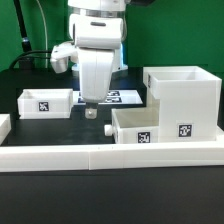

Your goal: Assemble drawer

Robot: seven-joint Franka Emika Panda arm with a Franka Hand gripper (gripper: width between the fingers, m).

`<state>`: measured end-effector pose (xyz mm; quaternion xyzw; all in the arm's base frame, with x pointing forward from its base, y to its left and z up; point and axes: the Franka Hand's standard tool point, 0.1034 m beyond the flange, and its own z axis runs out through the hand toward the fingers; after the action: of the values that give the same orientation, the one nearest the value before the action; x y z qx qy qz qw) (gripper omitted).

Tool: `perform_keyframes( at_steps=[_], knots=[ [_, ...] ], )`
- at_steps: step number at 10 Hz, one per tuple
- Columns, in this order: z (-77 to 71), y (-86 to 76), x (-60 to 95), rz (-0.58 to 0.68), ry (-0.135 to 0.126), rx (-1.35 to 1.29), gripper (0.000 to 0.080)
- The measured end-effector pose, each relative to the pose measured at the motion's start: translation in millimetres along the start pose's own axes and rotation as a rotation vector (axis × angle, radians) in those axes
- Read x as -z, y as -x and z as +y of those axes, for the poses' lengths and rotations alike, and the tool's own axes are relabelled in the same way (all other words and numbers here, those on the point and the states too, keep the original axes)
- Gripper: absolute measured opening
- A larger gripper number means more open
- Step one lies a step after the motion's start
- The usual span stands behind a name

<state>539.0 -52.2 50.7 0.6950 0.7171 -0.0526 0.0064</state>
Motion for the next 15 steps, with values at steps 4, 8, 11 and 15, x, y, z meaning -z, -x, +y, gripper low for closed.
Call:
perform_keyframes(
  at_steps=[4,8,11,15],
  knots=[
    [-5.5,9.2,-15.2,0.133,-0.010,0.025,0.0649],
    [-9.2,-1.0,-28.0,0.192,-0.026,0.009,0.0649],
    [-6.9,-25.4,-32.3,0.195,-0.044,-0.001,0.0649],
    [-5.1,-53.3,-28.0,0.196,-0.061,-0.061,0.0649]
  ],
)
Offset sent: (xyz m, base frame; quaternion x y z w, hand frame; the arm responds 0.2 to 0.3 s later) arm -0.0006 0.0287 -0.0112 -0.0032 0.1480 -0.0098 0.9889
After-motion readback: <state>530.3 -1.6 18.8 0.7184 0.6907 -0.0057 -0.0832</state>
